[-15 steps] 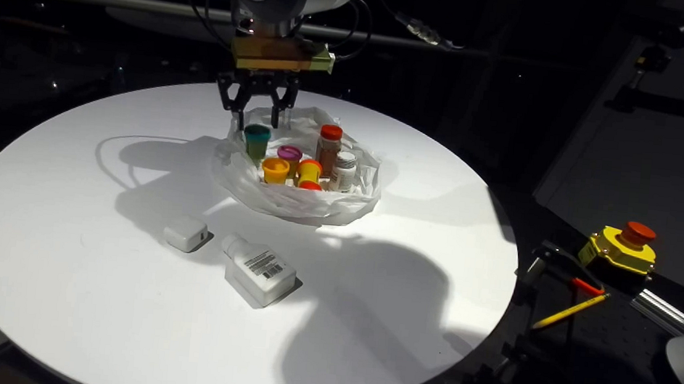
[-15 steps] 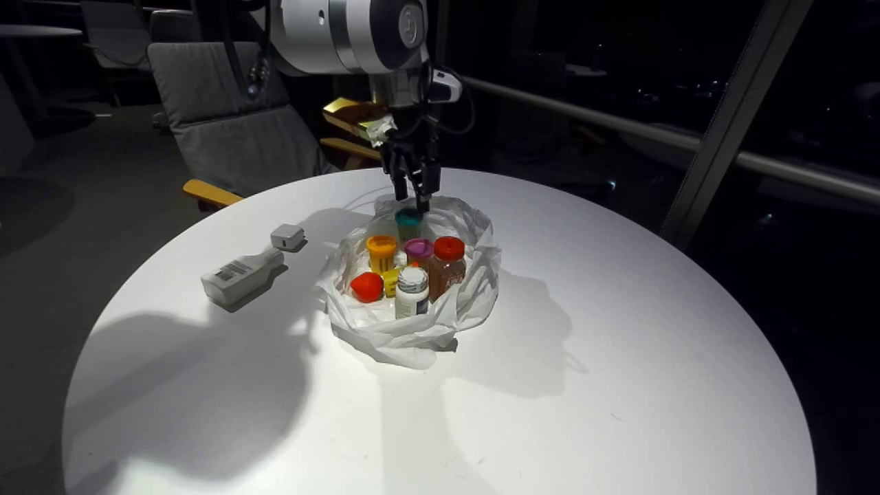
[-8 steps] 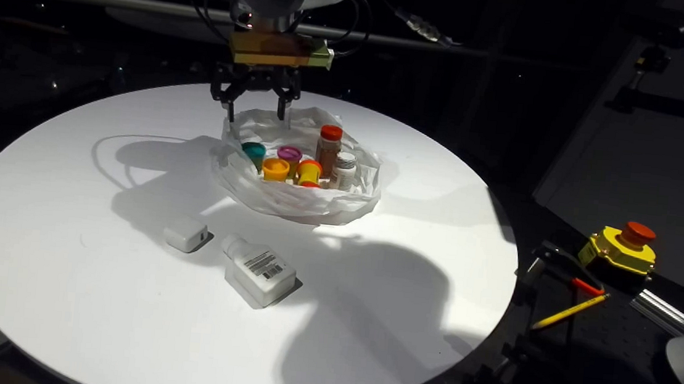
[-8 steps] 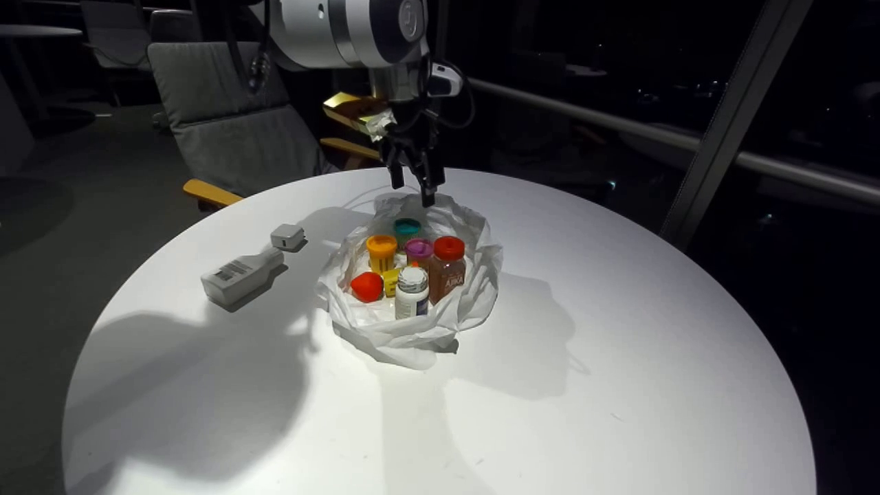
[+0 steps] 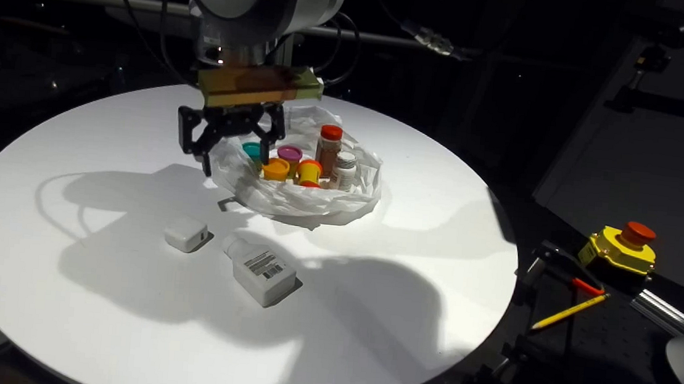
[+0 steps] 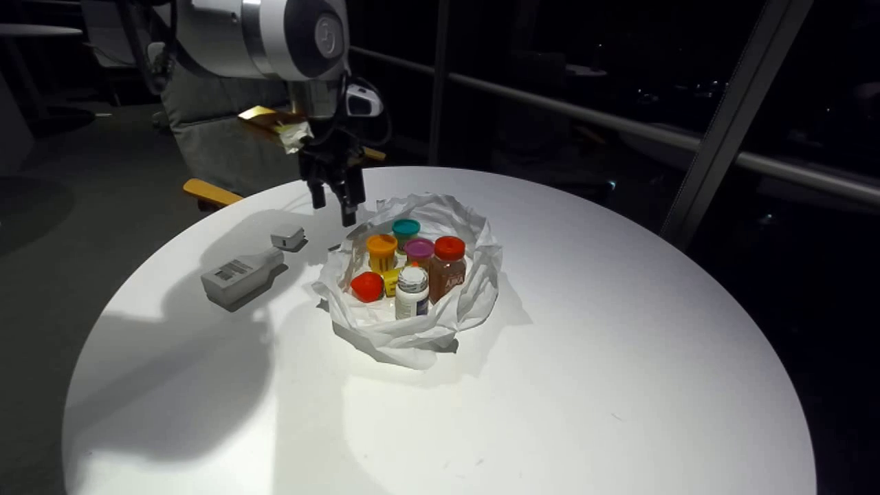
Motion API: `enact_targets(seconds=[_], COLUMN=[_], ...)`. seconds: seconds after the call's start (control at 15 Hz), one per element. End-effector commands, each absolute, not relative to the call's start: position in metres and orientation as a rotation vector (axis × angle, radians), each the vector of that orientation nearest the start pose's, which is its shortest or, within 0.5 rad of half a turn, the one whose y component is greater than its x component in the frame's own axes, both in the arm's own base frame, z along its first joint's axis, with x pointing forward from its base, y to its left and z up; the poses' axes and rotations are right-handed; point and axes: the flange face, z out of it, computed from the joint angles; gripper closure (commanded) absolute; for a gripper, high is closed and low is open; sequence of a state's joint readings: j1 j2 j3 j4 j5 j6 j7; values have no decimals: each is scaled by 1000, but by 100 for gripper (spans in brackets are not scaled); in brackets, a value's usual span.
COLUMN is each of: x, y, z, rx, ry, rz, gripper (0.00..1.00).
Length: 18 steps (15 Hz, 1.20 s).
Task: Pick up all the objects from the table and put them on the plastic
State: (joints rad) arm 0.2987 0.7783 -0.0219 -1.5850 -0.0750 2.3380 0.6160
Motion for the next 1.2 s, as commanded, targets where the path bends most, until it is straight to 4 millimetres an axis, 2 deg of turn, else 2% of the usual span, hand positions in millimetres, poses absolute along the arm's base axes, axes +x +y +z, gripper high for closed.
enact_targets(seconds=[0.0,0.13,0.27,0.6,0.67,0.73,0.93,1.13], x=[630,607,591,568,567,566,563,557], y=[229,248,259,264,261,258,257,254], z=[156,146,136,118,115,112,116,132], rx=[-3251,-3280,-3304,-3316,-3321,-3322,-3304,-3294], ry=[235,113,32,-74,-76,-80,-84,-52], rz=[-9,-8,-24,-43,-49,-51,-86,-119], gripper=[0,0,0,0,25,26,49,73])
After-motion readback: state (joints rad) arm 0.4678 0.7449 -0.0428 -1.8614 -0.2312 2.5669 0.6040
